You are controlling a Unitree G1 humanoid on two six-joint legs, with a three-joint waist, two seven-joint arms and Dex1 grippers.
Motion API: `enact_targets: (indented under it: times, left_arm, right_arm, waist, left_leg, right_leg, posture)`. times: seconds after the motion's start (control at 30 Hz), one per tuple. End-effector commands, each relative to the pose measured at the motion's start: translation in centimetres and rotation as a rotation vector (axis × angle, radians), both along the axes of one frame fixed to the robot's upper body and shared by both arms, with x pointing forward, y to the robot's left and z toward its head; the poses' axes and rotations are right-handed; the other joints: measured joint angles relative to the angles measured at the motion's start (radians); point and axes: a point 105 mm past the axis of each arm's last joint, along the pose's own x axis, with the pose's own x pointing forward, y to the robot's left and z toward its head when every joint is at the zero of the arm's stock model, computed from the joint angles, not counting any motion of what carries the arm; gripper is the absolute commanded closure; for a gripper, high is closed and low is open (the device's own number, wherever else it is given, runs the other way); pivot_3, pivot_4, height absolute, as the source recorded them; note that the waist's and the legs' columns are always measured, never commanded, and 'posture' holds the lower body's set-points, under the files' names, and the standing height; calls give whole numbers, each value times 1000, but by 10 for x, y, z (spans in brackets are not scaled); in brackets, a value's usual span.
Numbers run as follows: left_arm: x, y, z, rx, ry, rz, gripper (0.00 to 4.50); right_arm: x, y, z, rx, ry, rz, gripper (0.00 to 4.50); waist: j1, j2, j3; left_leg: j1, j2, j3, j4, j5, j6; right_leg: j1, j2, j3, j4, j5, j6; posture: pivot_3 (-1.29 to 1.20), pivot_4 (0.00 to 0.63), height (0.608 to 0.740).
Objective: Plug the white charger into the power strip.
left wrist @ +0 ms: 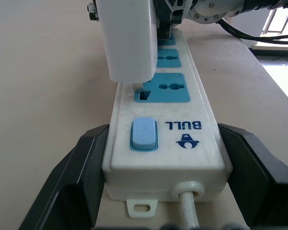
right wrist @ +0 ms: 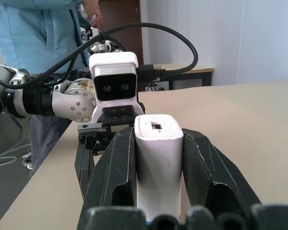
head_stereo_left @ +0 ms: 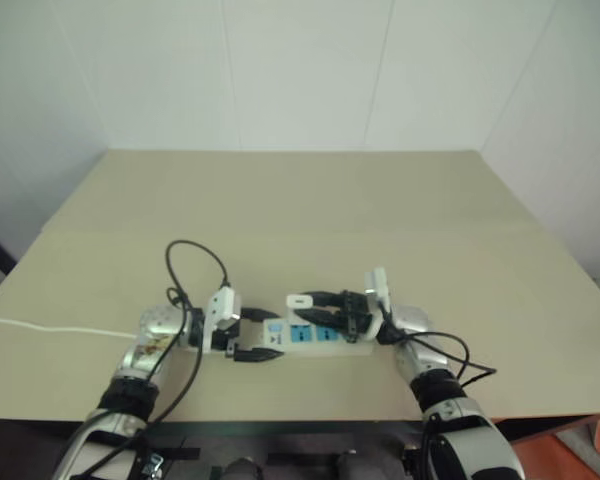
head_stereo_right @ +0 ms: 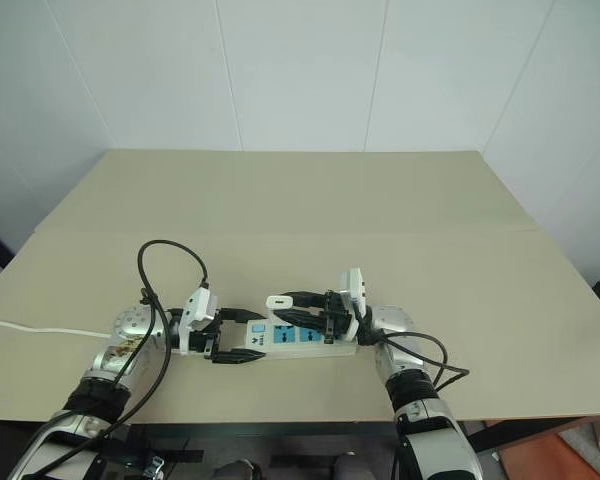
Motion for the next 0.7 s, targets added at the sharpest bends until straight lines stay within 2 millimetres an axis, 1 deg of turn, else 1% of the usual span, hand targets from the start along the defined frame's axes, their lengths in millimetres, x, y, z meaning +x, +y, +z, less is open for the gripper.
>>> enact_targets:
  times: [0.03, 0.37, 0.53, 0.6, 0.7]
  left_arm:
    - [-3, 3, -1, 32, -11, -16, 1265]
    - [-2, 3, 1, 34, -13, -18, 1265]
    - [-2, 3, 3, 35, -14, -20, 1265]
    - [-2, 3, 3, 37, -15, -20, 1265]
    - [-2, 4, 3, 40, -15, -20, 1265]
  right_arm:
    - [-1, -5, -4, -23, -9, 1, 3388]
    - [-4, -8, -13, -63, 3, 7, 3388]
    - [-2, -10, -19, -101, 2, -10, 3388]
    - [-2, -12, -22, -115, 3, -9, 3388]
    - [-2, -14, -27, -149, 3, -10, 3388]
  waist:
    - [0, 0, 0]
    - [0, 0, 0]
    - [0, 0, 0]
    - [0, 0, 0]
    - [0, 0, 0]
  left_leg:
    - [0, 0, 0, 0, 0, 0]
    - [3, 0, 0, -1, 0, 0]
    - [10, 0, 0, -4, 0, 0]
    - [14, 0, 1, -5, 0, 0]
    - [15, 0, 1, -6, 0, 0]
  right_leg:
    - [0, 0, 0, 0, 0, 0]
    - [3, 0, 0, -1, 0, 0]
    - [10, 0, 0, -2, -1, -1]
    - [14, 0, 0, -3, -4, 3]
    - [14, 0, 0, -3, -5, 4]
  posture:
    - [0, 150, 740]
    - [0, 150, 740]
    - [0, 150, 740]
    - [0, 150, 740]
    - [0, 150, 740]
